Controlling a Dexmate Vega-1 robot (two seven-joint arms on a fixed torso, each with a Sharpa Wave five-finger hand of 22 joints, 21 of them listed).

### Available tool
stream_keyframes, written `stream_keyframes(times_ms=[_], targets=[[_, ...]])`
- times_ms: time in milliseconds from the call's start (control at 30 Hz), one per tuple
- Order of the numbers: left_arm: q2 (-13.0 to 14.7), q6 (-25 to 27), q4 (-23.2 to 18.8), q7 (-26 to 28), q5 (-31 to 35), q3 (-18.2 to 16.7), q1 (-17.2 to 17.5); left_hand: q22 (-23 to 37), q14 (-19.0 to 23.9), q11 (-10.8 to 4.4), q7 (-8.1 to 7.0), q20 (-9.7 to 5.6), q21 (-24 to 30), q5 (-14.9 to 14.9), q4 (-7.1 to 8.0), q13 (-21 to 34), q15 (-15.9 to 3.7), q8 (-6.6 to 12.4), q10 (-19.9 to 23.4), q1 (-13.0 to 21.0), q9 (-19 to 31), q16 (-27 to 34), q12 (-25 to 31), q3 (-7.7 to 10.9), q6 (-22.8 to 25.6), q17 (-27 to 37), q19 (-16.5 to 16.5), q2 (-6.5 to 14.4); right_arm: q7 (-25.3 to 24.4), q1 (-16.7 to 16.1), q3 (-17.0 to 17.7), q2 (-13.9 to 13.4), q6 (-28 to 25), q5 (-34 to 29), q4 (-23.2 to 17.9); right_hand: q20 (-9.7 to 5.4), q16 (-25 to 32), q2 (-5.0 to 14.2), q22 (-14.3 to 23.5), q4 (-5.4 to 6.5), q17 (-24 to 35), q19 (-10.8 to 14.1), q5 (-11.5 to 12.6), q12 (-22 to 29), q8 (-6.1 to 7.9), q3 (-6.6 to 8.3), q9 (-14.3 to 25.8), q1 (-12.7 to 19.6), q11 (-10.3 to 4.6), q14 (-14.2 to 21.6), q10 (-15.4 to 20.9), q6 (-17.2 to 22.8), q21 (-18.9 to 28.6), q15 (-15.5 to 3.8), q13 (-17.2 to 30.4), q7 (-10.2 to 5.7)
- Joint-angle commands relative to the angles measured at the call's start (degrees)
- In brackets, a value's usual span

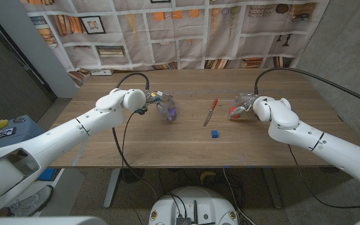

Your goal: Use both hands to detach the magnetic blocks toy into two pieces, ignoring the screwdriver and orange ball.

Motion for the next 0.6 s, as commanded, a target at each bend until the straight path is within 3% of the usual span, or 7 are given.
stream_keyframes(times_ms=[33,300,400,600], targets=[[1.6,0.2,-1.0,0.5,-6.3,-4.1,1.6,0.2,-9.3,0.97,0.28,0.39,-0.2,-0.1,0.54,0.2,0.55,-0.16,-4.2,-1.3,-0.1,-0.2,0.0,-0.12,-1.4,0.2,-4.0,0.0,-5.3,-3.2,5.4,-2.8,3.0,10.3,-1.7,0.42,-0.2,-0.30,0.1,0.20,0.2,-1.1,0.5,0.4,-0.74,-0.56,-0.1,-1.5,0.31,-2.6,-3.4,-1.2,-0.2,0.72,0.3,0.20],[2.0,-0.3,-0.3,4.5,-14.0,-7.9,4.1,0.2,-10.9,1.39,0.34,0.70,-0.1,-0.2,0.75,0.2,1.33,-0.25,-6.1,-2.6,-0.2,-0.2,0.0,-0.27,-4.1,0.2,-6.2,0.0,-13.1,-7.0,11.0,-3.7,7.0,21.1,-1.1,0.39,-0.1,-0.52,0.2,0.87,0.3,-2.0,1.0,0.6,-1.81,-1.37,-0.5,-3.5,0.41,-3.1,-3.7,-2.3,-0.1,0.64,0.4,0.45],[2.1,-0.7,0.1,7.3,-18.2,-10.3,6.0,0.2,-10.9,1.47,0.02,0.49,0.1,-0.2,0.86,0.1,1.69,-0.32,-6.0,-3.0,-0.3,-0.1,0.2,-0.30,-4.9,0.2,-6.3,0.0,-17.1,-8.9,13.2,-3.6,8.3,24.9,-0.9,0.12,0.1,-0.58,0.2,1.26,0.4,-1.8,1.1,0.8,-2.36,-1.80,-0.9,-4.7,0.45,-2.8,-3.2,-2.8,0.2,0.42,0.4,0.22],[2.5,-1.6,0.8,10.7,-22.5,-11.8,7.5,0.1,-10.1,1.59,-0.43,-0.62,0.7,-0.1,1.31,0.1,1.12,0.05,-4.5,-4.4,-0.3,0.4,0.9,-0.39,-5.3,0.2,-5.5,0.5,-22.0,-10.8,15.3,-3.6,10.4,30.3,-0.4,-0.41,0.5,-0.47,0.1,1.81,0.5,-1.1,1.3,1.4,-3.12,-2.34,-1.5,-6.3,0.01,-2.1,-2.1,-3.1,0.6,-0.05,0.3,-0.40]])
